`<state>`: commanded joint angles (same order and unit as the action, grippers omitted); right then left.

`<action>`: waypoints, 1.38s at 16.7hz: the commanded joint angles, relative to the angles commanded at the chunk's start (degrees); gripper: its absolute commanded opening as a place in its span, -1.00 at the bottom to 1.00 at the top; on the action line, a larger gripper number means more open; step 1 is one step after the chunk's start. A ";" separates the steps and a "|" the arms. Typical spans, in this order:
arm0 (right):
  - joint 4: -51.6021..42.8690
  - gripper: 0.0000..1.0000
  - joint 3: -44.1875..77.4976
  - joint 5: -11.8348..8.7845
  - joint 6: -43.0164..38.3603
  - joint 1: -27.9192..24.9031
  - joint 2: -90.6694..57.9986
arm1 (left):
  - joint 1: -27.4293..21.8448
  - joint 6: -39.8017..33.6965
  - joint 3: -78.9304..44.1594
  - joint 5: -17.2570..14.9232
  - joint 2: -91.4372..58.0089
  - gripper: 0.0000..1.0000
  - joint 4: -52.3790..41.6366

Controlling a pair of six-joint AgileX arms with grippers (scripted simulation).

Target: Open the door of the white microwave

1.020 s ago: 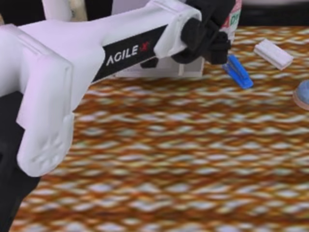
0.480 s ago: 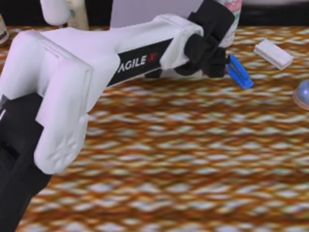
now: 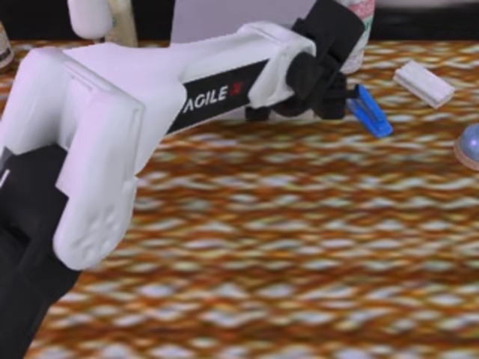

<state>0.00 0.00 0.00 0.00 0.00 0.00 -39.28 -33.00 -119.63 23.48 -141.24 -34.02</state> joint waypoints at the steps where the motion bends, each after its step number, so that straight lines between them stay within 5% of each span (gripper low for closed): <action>1: 0.00 1.00 0.00 0.00 0.00 0.00 0.00 | 0.00 0.00 0.00 0.00 0.00 -0.66 0.00; 4: 0.00 1.00 0.00 0.00 0.00 0.00 0.00 | 0.00 0.00 0.00 0.00 0.00 -1.00 0.00; 23: 0.00 1.00 0.00 0.00 0.00 0.00 0.00 | -1.98 -1.82 10.23 1.19 5.77 -1.00 3.71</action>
<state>0.00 0.00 0.00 0.00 0.00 0.00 -41.26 -34.82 -109.40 24.68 -135.46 -30.31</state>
